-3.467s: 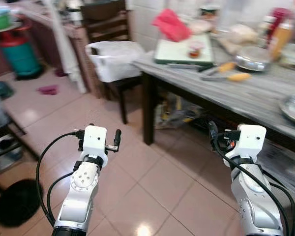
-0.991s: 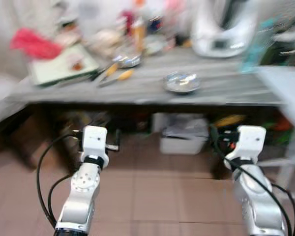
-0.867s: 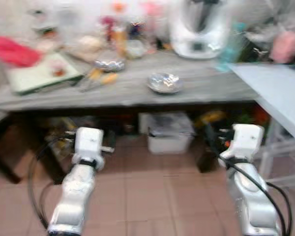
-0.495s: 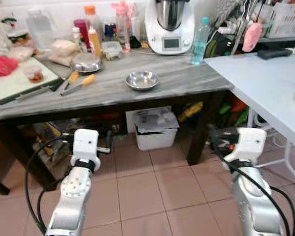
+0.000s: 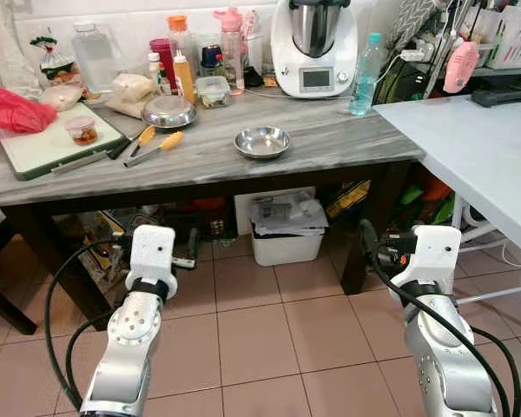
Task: Setting the table
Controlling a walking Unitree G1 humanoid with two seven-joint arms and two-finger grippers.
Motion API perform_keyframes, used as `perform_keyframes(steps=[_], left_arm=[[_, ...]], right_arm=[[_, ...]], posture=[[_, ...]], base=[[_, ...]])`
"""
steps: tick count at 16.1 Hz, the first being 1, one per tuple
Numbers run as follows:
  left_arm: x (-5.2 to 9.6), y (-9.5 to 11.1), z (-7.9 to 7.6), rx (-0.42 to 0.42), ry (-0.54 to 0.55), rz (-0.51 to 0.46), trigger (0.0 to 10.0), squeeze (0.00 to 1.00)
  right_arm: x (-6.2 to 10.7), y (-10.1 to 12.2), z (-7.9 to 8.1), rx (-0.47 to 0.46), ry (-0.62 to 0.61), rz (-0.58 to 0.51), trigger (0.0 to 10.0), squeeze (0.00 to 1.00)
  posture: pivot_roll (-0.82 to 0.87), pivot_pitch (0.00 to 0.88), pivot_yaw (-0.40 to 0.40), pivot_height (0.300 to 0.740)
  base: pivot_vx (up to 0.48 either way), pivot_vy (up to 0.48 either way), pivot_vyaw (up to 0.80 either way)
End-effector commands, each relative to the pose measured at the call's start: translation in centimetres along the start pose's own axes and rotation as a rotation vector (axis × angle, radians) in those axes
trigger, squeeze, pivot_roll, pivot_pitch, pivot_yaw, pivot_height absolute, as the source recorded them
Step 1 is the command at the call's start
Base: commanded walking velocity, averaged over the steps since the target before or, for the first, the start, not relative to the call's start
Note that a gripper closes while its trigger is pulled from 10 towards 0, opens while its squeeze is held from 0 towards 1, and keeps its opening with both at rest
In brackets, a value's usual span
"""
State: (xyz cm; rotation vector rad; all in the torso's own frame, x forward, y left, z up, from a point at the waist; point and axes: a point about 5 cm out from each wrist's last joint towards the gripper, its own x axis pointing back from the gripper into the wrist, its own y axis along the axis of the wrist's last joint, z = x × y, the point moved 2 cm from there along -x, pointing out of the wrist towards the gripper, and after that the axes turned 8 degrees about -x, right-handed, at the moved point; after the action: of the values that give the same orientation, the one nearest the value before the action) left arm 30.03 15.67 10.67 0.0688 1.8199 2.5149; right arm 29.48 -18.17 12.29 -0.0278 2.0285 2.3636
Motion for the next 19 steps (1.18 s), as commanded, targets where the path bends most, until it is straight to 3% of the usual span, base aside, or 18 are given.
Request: perform_keyframes(steps=[1, 3, 19], left_arm=[[-0.15, 0.17, -0.05, -0.013, -0.020, -0.008, 10.0, 0.00], [-0.14, 0.13, -0.13, 0.003, -0.031, -0.008, 10.0, 0.00], [-0.66, 0.13, -1.01, 0.024, -0.054, -0.007, 10.0, 0.00]], right_arm=[[-0.15, 0.74, 0.39, 0.002, 0.009, -0.031, 10.0, 0.00], [-0.09, 0.73, 0.31, 0.003, 0.008, -0.031, 10.0, 0.00], [-0.43, 1.26, -0.35, 0.026, -0.003, -0.052, 10.0, 0.00]], posture=[[-0.05, 0.000, 0.023, 0.740], [-0.05, 0.000, 0.025, 0.740], [-0.08, 0.000, 0.037, 0.740]], base=[[0.000, 0.000, 0.00], [0.000, 0.000, 0.00], [0.000, -0.342, 0.00]])
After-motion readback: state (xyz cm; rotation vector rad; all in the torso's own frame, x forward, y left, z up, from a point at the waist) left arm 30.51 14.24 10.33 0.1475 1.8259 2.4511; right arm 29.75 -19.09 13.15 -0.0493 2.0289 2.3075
